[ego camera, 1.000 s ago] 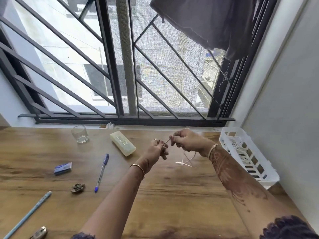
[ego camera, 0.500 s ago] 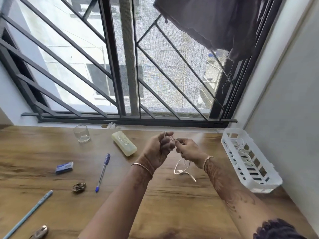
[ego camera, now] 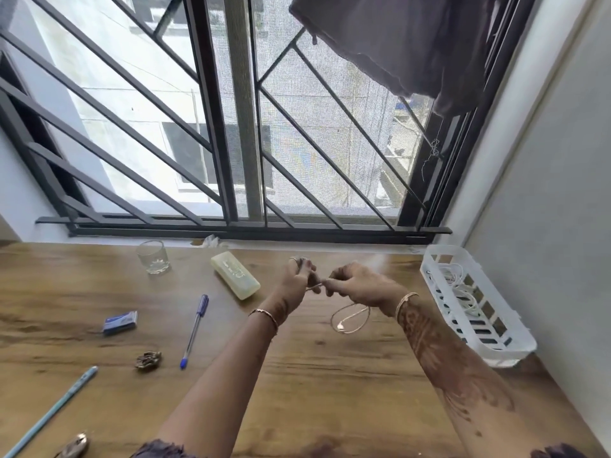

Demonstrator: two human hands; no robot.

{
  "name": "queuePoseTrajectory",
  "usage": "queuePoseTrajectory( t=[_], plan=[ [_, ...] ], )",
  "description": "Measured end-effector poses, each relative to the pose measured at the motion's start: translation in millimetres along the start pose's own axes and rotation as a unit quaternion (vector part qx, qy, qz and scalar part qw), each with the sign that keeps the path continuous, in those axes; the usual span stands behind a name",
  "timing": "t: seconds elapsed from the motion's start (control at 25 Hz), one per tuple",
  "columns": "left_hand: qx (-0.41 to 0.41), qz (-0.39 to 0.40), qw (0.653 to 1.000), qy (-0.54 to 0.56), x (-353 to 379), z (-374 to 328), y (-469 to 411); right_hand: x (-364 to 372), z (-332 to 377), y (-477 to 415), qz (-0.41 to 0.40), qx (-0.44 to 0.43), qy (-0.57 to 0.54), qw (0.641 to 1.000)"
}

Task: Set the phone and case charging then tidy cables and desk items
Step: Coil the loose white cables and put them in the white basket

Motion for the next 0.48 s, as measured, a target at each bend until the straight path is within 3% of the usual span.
queuePoseTrajectory(
  t=[0.16, 0.32, 0.48],
  plan=[
    [-0.098, 0.087, 0.991, 0.003, 21.9, 14.8, 19.0, -33.0, -8.3, -3.3, -0.102, 0.016, 0.001, 0.995],
    [-0.153, 0.122, 0.966, 0.167, 39.9, 1.6, 27.4, -51.8, -13.0, -2.7, -0.184, 0.003, -0.013, 0.983],
    [-0.163, 0.118, 0.913, 0.356, 51.3, -16.4, 27.4, -42.0, -6.9, -6.9, -0.174, -0.049, -0.131, 0.975]
  ],
)
Point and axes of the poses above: each hand's wrist, its own y-axis away from the middle knuckle, its own x-axis out of the palm, z = x × y, the point moved 10 cm from there along -y, towards the middle knuckle, and after that the axes turned 15 degrees about y, right-handed, at the moved point
